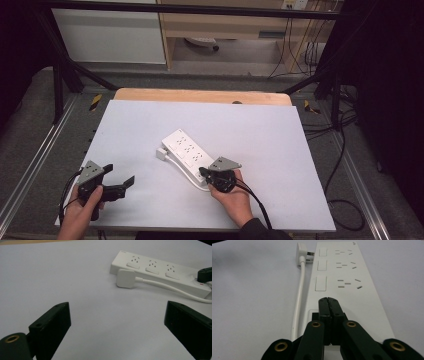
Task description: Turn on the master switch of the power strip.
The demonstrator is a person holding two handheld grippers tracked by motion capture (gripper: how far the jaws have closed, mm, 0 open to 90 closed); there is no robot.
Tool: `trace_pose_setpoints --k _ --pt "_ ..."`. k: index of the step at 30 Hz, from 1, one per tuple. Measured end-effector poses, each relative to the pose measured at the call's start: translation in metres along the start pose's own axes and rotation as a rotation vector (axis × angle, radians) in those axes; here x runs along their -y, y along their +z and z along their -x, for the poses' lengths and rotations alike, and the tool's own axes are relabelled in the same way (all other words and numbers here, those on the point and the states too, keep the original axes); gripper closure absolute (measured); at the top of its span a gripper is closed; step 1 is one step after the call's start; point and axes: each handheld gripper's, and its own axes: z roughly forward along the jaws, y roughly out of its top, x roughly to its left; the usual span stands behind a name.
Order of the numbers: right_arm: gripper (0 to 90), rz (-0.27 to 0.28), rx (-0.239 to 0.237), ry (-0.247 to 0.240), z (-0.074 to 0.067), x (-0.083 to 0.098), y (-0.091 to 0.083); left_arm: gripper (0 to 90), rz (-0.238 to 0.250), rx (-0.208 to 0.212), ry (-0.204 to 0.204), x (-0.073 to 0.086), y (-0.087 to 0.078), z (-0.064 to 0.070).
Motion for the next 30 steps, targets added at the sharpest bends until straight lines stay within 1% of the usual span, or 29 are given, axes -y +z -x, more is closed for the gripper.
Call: trace_pose_setpoints --k 15,17,26,30 --pt "90.0 -0.007 0.004 -0.006 -0.0007 -0.0005 0.0004 6.9 -0.002 -0.001 0.001 0.0001 0.0003 0.0" --pt "90.0 -0.013 0.003 0.001 -0.0006 -0.0013 0.0004 7.0 -0.003 -0.001 0.001 0.0001 0.0004 0.0" --pt "90.0 -0.036 0.011 -0.025 -0.0019 -0.004 0.0011 7.0 -0.005 -0.003 -0.001 0.0004 0.0006 -0.0002" --pt "90.0 -0.04 0.013 -0.024 -0.0022 -0.0046 0.0011 6.9 -0.003 -0.004 -0.007 0.0006 0.001 -0.0005"
